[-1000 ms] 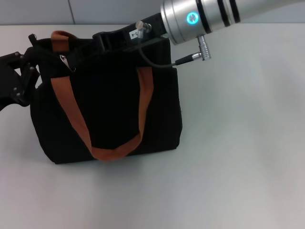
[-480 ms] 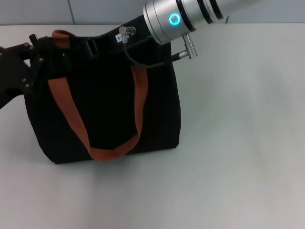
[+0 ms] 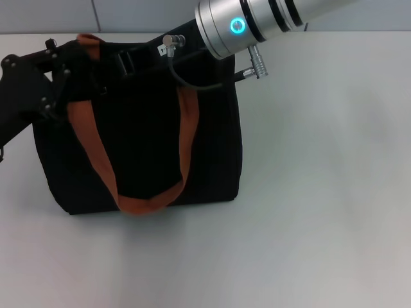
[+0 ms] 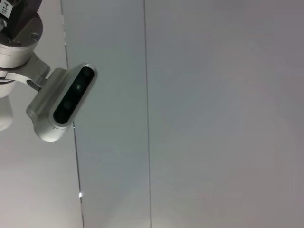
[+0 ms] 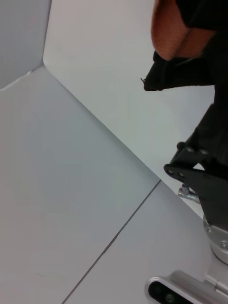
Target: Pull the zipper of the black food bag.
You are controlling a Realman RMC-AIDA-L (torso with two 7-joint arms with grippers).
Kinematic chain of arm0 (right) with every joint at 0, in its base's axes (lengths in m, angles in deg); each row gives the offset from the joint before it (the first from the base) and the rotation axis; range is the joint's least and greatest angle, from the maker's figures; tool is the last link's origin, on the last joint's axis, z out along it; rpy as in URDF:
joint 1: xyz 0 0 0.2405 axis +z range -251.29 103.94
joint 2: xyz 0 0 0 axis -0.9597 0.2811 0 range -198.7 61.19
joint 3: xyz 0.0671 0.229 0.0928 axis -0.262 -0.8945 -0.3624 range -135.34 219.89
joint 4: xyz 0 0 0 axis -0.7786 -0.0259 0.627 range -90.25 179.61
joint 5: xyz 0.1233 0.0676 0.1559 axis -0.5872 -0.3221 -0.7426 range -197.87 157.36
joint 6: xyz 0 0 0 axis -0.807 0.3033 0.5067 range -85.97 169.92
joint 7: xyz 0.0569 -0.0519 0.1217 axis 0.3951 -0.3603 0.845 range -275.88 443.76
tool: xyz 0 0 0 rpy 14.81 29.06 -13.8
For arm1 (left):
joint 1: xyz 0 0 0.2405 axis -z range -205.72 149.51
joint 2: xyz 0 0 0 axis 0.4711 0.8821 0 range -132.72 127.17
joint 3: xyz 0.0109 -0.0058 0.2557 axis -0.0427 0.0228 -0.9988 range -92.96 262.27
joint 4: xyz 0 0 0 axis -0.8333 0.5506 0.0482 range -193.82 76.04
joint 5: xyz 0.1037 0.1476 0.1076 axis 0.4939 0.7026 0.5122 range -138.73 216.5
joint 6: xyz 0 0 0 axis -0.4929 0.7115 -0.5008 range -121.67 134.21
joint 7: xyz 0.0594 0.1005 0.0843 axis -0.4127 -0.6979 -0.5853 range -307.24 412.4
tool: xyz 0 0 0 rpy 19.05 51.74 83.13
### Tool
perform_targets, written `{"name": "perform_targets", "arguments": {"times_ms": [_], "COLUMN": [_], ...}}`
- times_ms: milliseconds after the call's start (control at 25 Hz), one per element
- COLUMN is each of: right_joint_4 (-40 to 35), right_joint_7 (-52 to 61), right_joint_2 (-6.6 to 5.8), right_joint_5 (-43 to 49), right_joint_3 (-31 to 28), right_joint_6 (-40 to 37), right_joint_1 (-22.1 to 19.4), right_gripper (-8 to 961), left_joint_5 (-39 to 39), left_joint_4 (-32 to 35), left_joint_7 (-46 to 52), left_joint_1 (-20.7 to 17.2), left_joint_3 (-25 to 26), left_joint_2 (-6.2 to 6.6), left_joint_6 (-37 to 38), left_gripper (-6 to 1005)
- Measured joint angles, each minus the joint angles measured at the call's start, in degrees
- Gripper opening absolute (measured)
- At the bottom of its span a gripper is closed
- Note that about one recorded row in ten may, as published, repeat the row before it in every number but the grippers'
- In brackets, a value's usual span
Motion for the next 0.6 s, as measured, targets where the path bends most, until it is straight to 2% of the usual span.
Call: {"name": "perform_targets", "arguments": {"times_ms": [360,600], "right_joint_4": [0.17,0.32], "right_joint_7": [-3.93,-4.9], "right_joint_2": [-0.01,-0.02], "right_joint_5": [-1.58,-2.09], "right_joint_3": [0.04,0.7], "right_joint_6": [0.76,0.99], "right_joint_1": [-0.57,-0.66], "right_gripper": [320,123], "left_joint_5": [-0.87,-0.89], "left_joint_4": [0.02,0.04], "left_joint_7": [0.0,0.0], "left_joint_1": [-1.58,-1.75], "left_joint_3": [0.26,0.26], "left_joint_2": [0.28,0.26], "left_joint_6": [0.28,0.45], "left_gripper": [56,64]}}
